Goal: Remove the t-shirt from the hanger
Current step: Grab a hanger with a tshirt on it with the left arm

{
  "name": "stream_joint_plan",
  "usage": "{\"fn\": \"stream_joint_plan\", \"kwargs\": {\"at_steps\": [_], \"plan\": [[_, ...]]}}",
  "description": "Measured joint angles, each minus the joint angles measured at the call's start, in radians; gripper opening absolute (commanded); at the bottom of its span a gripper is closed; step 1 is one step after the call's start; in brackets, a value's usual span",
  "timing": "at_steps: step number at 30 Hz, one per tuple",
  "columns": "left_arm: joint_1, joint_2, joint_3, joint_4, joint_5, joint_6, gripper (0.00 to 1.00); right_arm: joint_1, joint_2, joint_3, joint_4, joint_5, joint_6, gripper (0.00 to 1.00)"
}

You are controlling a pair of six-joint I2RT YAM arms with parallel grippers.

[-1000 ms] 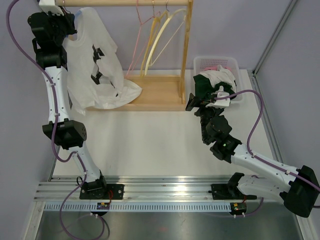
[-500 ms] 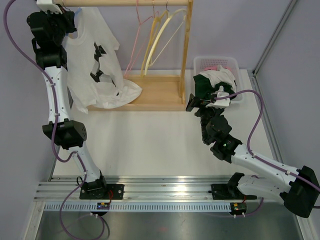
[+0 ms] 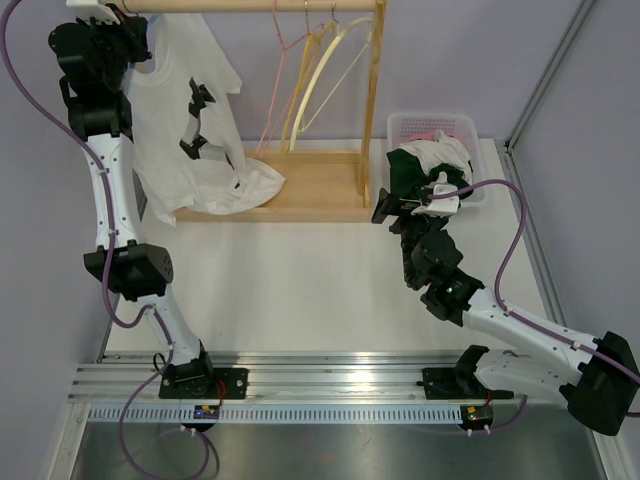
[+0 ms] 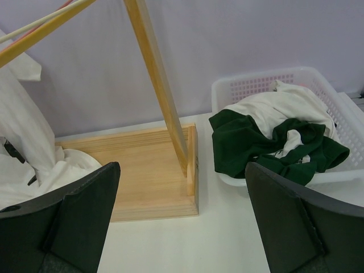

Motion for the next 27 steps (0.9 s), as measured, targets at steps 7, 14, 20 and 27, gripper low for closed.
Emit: {"fn": "stream_joint_plan", "kwargs": {"at_steps": [7, 14, 20, 27], "plan": [[0.0, -0.037, -0.038, 0.034, 0.006, -0.025, 0.0, 0.0, 0.004, 0.001, -0.014, -0.006, 0.0, 0.99], [-0.003, -0.165, -0.179, 0.062, 0.039, -0.036, 0.0, -0.001, 0.022, 0.006, -0.025, -0.023, 0.0, 0.99], [-0.004, -0.285, -0.319, 0.068, 0.064, -0.028, 0.0, -0.001, 0.023, 0.009, -0.047, -0.026, 0.001, 0.99], [-0.006, -0.474, -0.622, 0.113, 0.092, 0.003, 0.0, -0.001, 0.023, 0.019, -0.053, -0.04, 0.002, 0.99]]}}
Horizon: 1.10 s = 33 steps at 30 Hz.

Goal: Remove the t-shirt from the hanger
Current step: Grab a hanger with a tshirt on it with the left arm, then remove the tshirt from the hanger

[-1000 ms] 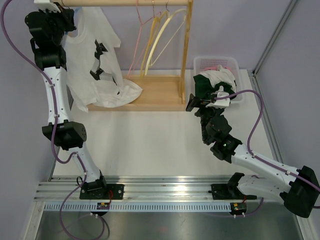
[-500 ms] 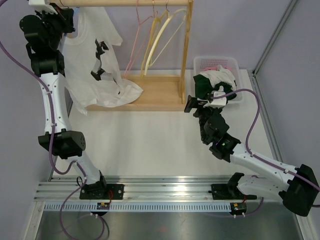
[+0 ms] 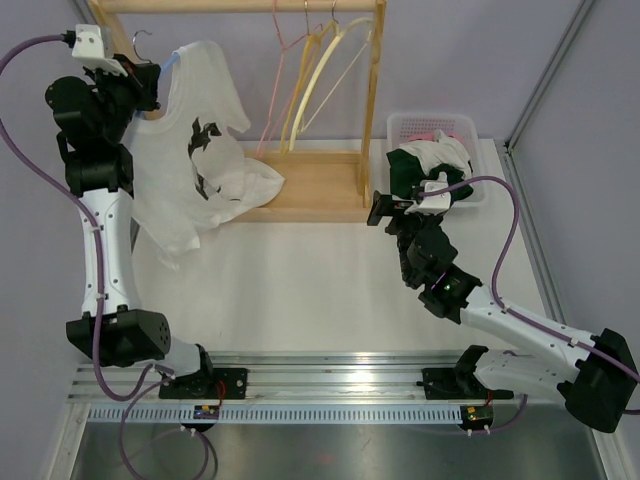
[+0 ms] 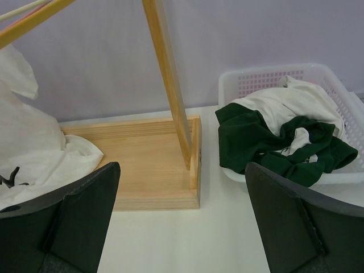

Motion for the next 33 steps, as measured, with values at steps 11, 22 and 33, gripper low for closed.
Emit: {"fn": "stream_joint_plan", "kwargs": {"at_steps": [11, 22, 33], "plan": [[0.002, -0.201, -0.281, -0.051, 0.064, 0.074, 0.0, -0.002, 0.042, 0.037, -0.048, -0.06, 0.0, 0.99], [0.003, -0.657, -0.658, -0.128, 0.106, 0.095, 0.0, -0.004, 0.056, 0.055, -0.061, -0.321, 0.0, 0.99], [0.004, -0.899, -0.956, -0.129, 0.148, 0.097, 0.0, -0.005, 0.15, 0.098, -0.063, -0.535, 0.018, 0.98]]}}
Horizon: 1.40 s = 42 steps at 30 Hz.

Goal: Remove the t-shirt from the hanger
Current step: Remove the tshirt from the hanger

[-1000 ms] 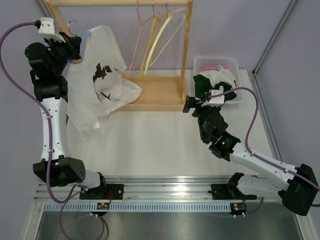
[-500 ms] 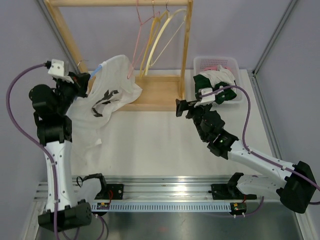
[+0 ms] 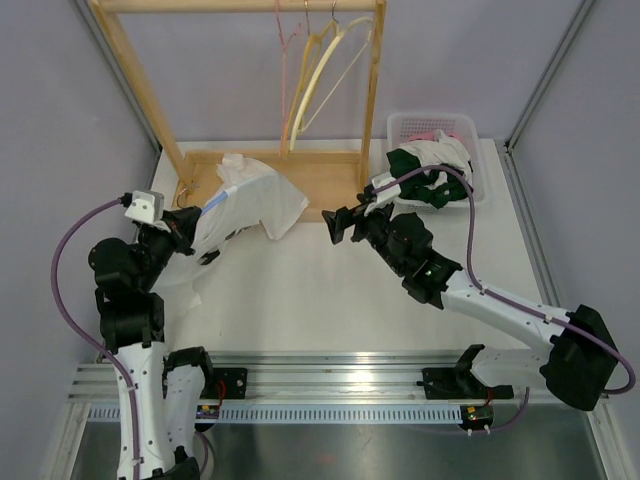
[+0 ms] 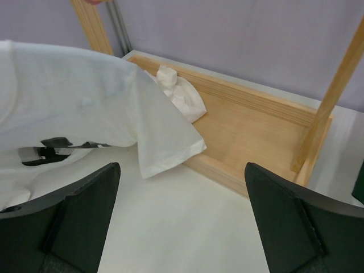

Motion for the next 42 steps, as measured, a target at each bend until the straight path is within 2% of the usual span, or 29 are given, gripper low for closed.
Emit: {"fn": "stream_joint_plan", "kwargs": {"at_steps": [4, 14, 22, 32, 42], "plan": [[0.0, -0.017, -0.076, 0.001, -0.003, -0.009, 0.0, 0.0, 0.056, 0.008, 0.038, -0.063, 0.006, 0.97], [0.001, -0.015, -0.11, 0.053, 0.028, -0.018, 0.0, 0.035, 0.204, 0.04, 0.18, -0.154, 0.025, 0.95], [0.001, 0.003, -0.129, 0.098, 0.051, -0.02, 0.0, 0.072, 0.27, 0.069, 0.271, -0.137, 0.045, 0.95], [0.001, 0.005, -0.137, 0.119, 0.09, -0.027, 0.0, 0.119, 0.278, 0.051, 0.362, -0.078, 0.056, 0.95], [0.001, 0.005, -0.153, 0.136, 0.106, -0.028, 0.0, 0.169, 0.405, 0.057, 0.448, -0.023, 0.066, 0.95]]}}
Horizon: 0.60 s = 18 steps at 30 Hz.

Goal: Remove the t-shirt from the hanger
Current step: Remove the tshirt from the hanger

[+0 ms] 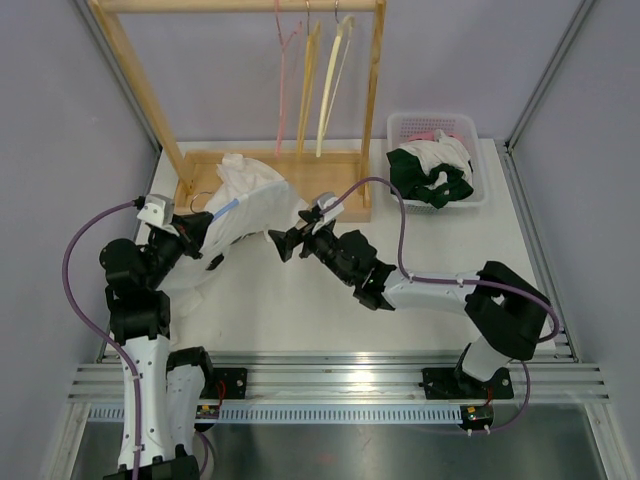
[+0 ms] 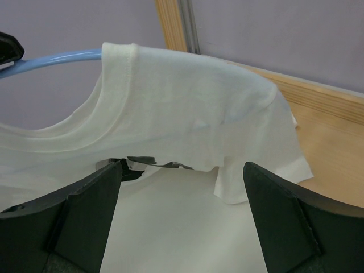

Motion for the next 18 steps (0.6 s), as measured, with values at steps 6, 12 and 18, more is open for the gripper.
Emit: {"fn": "stream_joint_plan", "kwargs": {"at_steps": [6, 12, 18], "plan": [[0.0, -0.002, 0.0, 0.001, 0.004, 0.0, 0.0, 0.063, 0.081, 0.057, 0.039, 0.053, -0.011, 0.94], [0.0, -0.002, 0.0, 0.001, 0.006, 0.0, 0.0, 0.12, 0.162, 0.164, 0.074, 0.175, -0.004, 0.93], [0.0, -0.003, 0.0, 0.002, 0.008, 0.0, 0.0, 0.189, 0.277, 0.286, 0.121, 0.334, -0.05, 0.88]]}}
